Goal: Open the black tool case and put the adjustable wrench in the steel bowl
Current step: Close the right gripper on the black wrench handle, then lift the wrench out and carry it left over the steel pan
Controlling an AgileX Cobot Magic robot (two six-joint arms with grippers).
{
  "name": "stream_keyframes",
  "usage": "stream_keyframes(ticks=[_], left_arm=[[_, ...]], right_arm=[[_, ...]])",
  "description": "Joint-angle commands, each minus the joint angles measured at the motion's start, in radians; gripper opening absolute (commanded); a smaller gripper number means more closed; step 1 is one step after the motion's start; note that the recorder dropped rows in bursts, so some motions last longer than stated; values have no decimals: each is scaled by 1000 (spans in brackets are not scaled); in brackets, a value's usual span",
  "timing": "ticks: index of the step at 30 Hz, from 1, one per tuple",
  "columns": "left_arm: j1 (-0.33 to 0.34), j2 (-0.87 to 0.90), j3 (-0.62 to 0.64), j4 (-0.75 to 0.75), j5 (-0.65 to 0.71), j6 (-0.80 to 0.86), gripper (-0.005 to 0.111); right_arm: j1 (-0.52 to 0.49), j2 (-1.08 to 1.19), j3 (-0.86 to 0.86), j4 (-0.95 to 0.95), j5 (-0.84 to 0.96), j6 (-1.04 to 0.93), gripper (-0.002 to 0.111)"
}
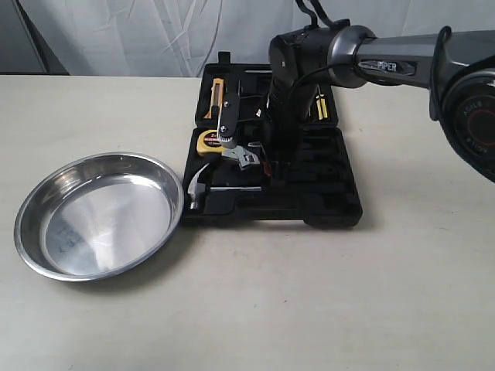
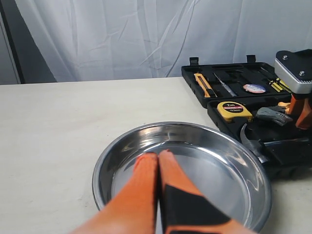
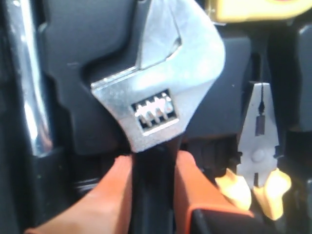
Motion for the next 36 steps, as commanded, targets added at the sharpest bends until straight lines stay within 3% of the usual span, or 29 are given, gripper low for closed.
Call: stream_keyframes(ticks=[1,36], left_arm=[[0,-7,5,4,3,1,0],[0,-7,5,4,3,1,0]], right_arm=[[-6,-56,-6,-16,-6,9,-1],[-6,-70,-6,77,-38,37,-1]])
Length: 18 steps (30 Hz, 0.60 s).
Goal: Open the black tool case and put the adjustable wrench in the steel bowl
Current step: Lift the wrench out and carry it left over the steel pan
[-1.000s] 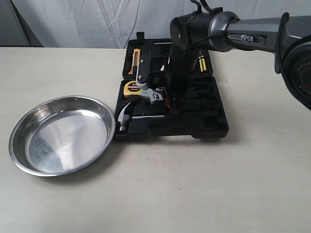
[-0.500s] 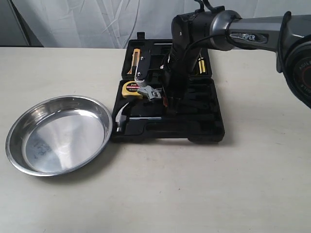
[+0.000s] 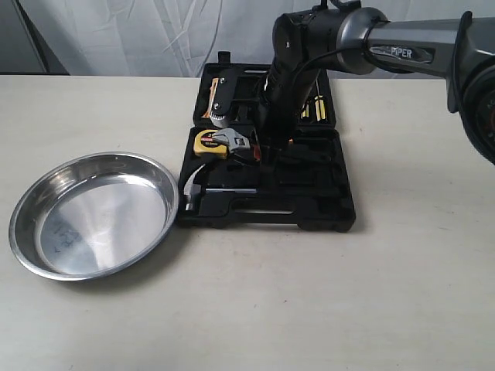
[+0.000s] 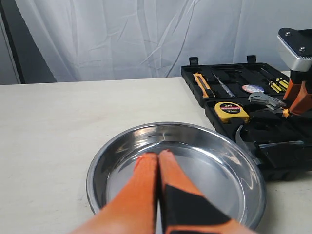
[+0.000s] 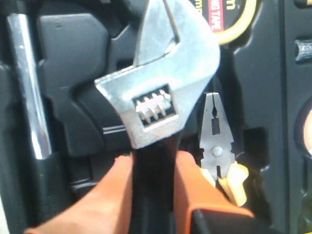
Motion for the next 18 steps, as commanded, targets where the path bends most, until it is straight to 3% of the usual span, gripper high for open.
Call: stream_keyframes(ticks=[1,18], left_arm=[[0,-7,5,4,3,1,0],[0,-7,5,4,3,1,0]], right_arm=[[-5,-23,-8,8,-2,-1,-1],[138,-76,-8,69,-39,-3,-1]])
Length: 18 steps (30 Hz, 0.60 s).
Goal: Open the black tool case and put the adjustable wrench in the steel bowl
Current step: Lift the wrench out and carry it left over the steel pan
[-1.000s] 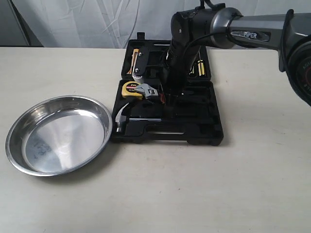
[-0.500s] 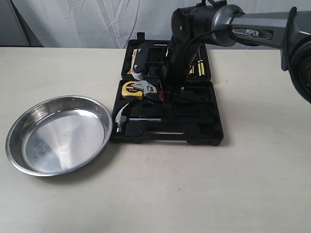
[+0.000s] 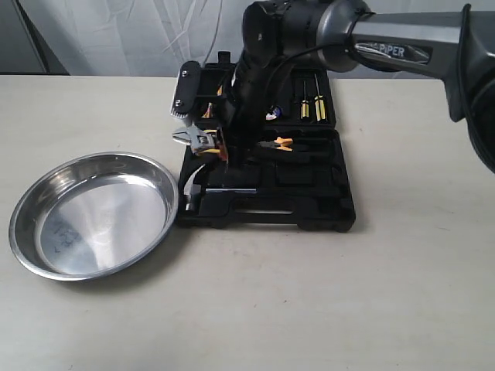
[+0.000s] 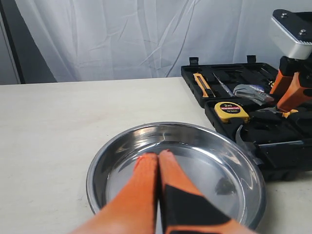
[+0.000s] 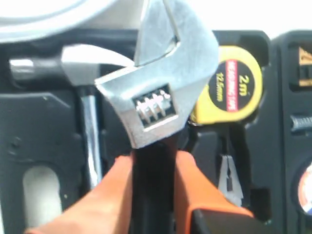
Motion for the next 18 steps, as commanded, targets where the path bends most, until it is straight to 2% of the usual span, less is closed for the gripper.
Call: stream_keyframes(ticks=[1,12,18], left_arm=[[0,-7,5,4,3,1,0],[0,-7,5,4,3,1,0],[0,-7,5,4,3,1,0]], right_arm=[[62,-18,-8,30,-51,-3,-1],[211,-11,-8,283,-313,-3,-1],[254,3,-8,415,-430,-3,-1]])
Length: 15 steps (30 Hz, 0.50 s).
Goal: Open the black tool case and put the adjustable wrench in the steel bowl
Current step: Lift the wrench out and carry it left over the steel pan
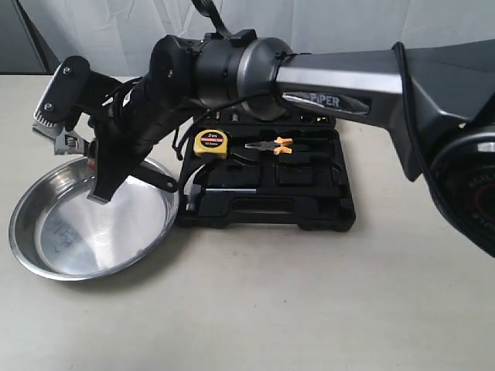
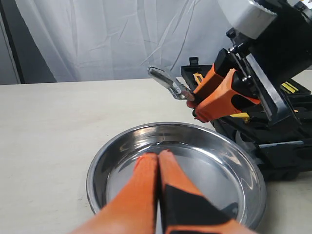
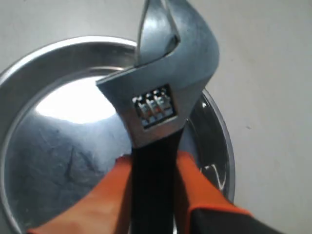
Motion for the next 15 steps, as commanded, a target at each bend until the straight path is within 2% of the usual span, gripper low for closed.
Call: stream_keyframes(ticks=[1,15], left_arm=[[0,-7,5,4,3,1,0],[0,-7,5,4,3,1,0]], right_arm=[[17,1,-8,95,-95,-3,-1],[47,98,-8,146,-102,-3,-1]])
